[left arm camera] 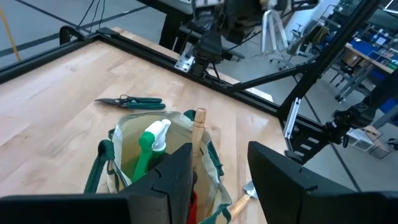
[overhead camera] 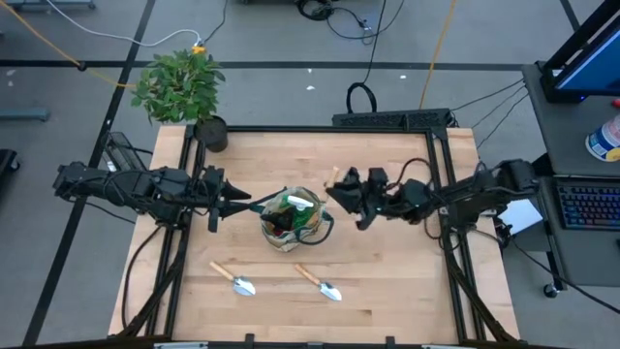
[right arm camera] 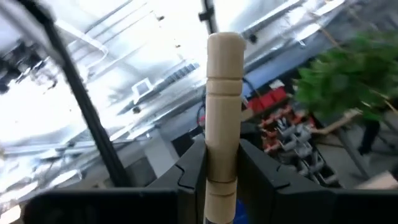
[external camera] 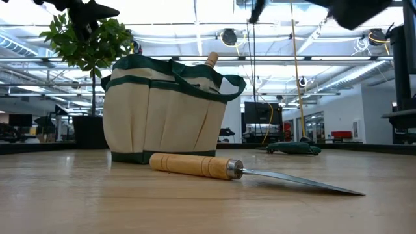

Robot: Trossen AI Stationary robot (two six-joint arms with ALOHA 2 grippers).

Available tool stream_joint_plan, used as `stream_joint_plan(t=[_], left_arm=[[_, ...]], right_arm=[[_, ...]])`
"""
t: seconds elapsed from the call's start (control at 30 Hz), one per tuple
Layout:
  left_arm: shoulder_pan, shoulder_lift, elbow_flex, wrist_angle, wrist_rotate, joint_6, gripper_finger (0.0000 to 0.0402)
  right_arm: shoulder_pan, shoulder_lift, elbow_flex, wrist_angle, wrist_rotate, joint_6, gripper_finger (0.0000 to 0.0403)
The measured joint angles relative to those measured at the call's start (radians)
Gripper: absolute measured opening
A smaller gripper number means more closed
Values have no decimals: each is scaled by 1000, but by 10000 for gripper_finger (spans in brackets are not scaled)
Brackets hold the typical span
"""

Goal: Pick & Place Garden tools in Gardening bag
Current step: Put the brown hand rake into the gardening bag

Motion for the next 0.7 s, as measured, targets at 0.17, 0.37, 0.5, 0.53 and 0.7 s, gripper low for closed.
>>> stream_joint_plan(t=[0.17, 0.37, 0.5, 0.53, 0.7], left_arm=[[0, 0, 0, 0, 0, -13, 159], [0, 0, 0, -1, 0, -23, 159], [0, 0, 0, -1, 0, -15, 159], [0, 0, 0, -1, 0, -9, 159], [0, 0, 0, -1, 0, 8, 159]], right_arm=[[-10, 100, 132, -58, -81, -135, 58], [-14, 175, 195, -166, -79, -229, 58], [-18, 222, 196, -183, -73, -230, 58], [-20, 235, 196, -184, -58, -237, 58], [-44, 297, 196, -187, 26, -243, 58]])
